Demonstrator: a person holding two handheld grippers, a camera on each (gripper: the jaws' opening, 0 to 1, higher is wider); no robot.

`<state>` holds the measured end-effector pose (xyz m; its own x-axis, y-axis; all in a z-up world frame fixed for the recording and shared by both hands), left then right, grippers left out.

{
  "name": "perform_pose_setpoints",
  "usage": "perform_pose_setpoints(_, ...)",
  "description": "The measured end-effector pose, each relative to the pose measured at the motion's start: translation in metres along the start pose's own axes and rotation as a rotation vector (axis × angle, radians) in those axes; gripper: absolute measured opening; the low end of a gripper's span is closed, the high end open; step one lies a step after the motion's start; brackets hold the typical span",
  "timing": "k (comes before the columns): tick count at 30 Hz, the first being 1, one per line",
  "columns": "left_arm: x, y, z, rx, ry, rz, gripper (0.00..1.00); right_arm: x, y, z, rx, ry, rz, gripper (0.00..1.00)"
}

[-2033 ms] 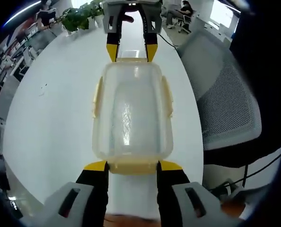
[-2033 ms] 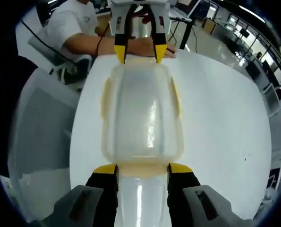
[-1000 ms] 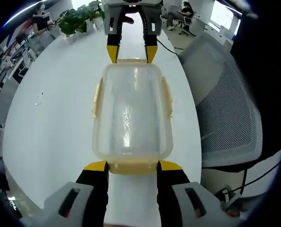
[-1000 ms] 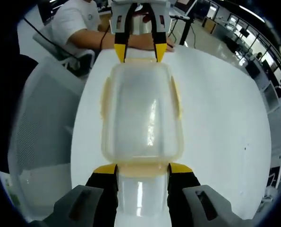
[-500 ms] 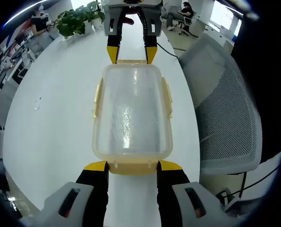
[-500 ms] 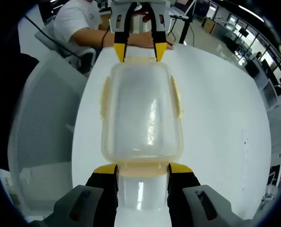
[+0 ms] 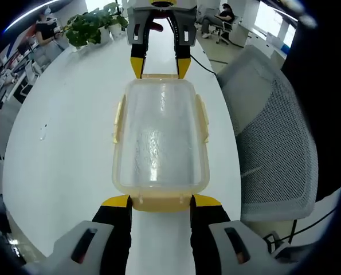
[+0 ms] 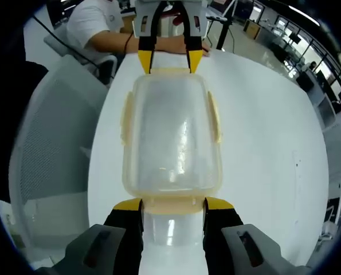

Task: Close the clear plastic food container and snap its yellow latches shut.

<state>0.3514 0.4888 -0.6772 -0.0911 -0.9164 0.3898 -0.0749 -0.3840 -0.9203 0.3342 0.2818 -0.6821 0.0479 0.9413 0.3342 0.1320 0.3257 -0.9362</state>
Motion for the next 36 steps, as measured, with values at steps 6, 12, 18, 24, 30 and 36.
perform_pose_setpoints(6, 0.008, 0.003, -0.001, -0.004, 0.002, -0.005, 0.39, -0.009, -0.004, 0.001, 0.002, 0.004, 0.0, 0.39)
perform_pose_setpoints(12, 0.016, 0.004, 0.0, -0.002, 0.007, -0.007, 0.39, -0.016, -0.007, 0.001, -0.003, 0.008, 0.0, 0.4)
perform_pose_setpoints(18, 0.021, 0.007, 0.0, -0.004, 0.012, -0.004, 0.39, -0.02, -0.009, 0.002, -0.005, 0.011, 0.006, 0.4)
perform_pose_setpoints(24, 0.026, 0.009, -0.001, -0.009, 0.017, -0.007, 0.39, -0.027, -0.011, 0.004, -0.006, 0.018, 0.006, 0.39)
perform_pose_setpoints(30, 0.031, 0.011, -0.001, -0.011, 0.021, -0.01, 0.39, -0.03, -0.013, 0.006, -0.005, 0.023, 0.011, 0.39)
perform_pose_setpoints(36, 0.035, 0.013, -0.002, -0.012, 0.024, -0.014, 0.39, -0.035, -0.015, 0.007, -0.006, 0.027, 0.011, 0.39)
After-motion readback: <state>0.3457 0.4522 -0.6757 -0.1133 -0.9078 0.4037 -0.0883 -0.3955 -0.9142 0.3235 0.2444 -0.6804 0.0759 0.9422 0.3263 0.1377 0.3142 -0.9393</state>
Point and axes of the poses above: the point that each gripper's makers call its tool centre point, and the gripper's own axes: y roughly forward along the fingers, z roughly to its left, x roughly out of its top, the point moved 7 cm from there along -y, roughly backward along the fingers, and after that the axes turned 4 degrees about -x, right-handed, at the moved point
